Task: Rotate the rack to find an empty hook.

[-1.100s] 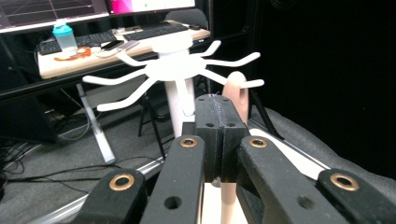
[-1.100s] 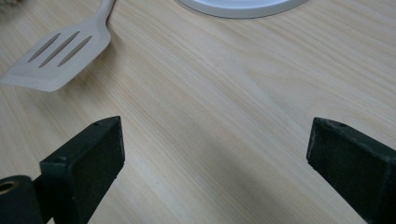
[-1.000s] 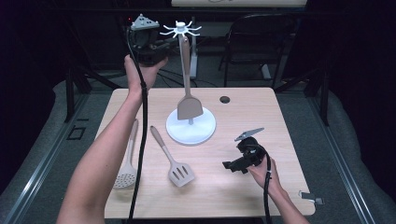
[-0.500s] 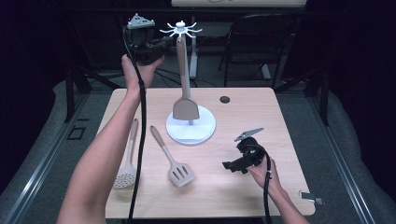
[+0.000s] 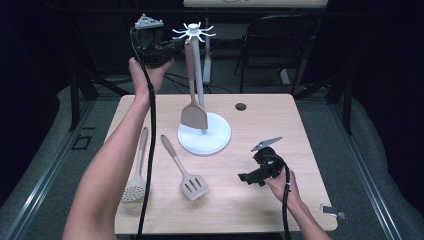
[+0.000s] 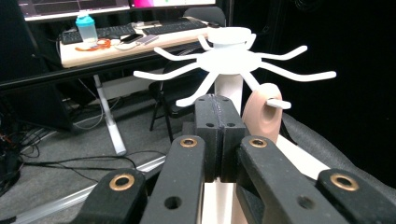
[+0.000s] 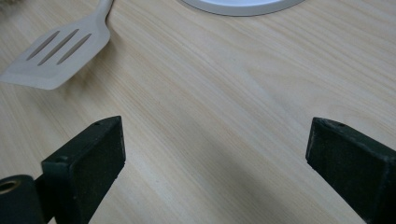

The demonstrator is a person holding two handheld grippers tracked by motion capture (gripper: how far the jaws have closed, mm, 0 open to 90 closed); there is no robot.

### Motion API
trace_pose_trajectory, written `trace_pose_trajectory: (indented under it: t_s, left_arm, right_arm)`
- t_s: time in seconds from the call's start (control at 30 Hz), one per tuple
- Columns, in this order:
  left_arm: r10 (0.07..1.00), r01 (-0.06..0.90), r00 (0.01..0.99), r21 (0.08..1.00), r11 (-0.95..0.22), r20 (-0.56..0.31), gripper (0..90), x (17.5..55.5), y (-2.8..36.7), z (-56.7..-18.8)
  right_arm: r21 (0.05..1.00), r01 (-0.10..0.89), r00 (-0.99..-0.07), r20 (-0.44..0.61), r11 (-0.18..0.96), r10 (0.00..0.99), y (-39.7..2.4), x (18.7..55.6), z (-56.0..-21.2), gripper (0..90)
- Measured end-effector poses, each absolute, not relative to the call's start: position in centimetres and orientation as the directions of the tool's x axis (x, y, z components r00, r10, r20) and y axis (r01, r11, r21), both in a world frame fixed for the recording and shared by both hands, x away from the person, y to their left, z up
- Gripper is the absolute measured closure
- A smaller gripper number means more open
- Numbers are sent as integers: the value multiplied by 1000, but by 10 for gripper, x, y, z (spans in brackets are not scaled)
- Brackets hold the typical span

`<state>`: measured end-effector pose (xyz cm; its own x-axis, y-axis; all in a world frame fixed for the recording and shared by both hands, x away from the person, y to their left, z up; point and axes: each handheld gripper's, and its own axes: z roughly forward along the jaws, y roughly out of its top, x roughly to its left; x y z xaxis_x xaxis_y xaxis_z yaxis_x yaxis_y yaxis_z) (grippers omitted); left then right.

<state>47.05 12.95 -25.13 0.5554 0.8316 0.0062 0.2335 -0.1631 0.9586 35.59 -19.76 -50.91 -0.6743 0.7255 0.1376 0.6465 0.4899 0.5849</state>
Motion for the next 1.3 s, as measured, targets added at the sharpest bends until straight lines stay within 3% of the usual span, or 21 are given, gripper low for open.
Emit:
trace_pose_trajectory:
  t_s: [0.3, 0.53, 1.0, 1.3]
  left_arm:
    - [838, 227, 546, 963, -145, -2, 900, 465, 134, -254]
    - [844, 245, 536, 959, -139, -14, 844, 460, 146, -264]
    - [844, 360, 535, 912, -197, -30, 548, 453, 165, -302]
    - [849, 384, 528, 895, -226, -12, 358, 445, 169, -319]
  right_arm:
    - [582, 646, -675, 134, 493, 726, -198, 356, -509, 65]
    - [582, 649, -673, 140, 490, 726, -197, 356, -509, 64]
    - [570, 647, -680, 132, 506, 721, -196, 356, -510, 64]
    - [565, 646, -682, 126, 513, 720, -195, 356, -511, 64]
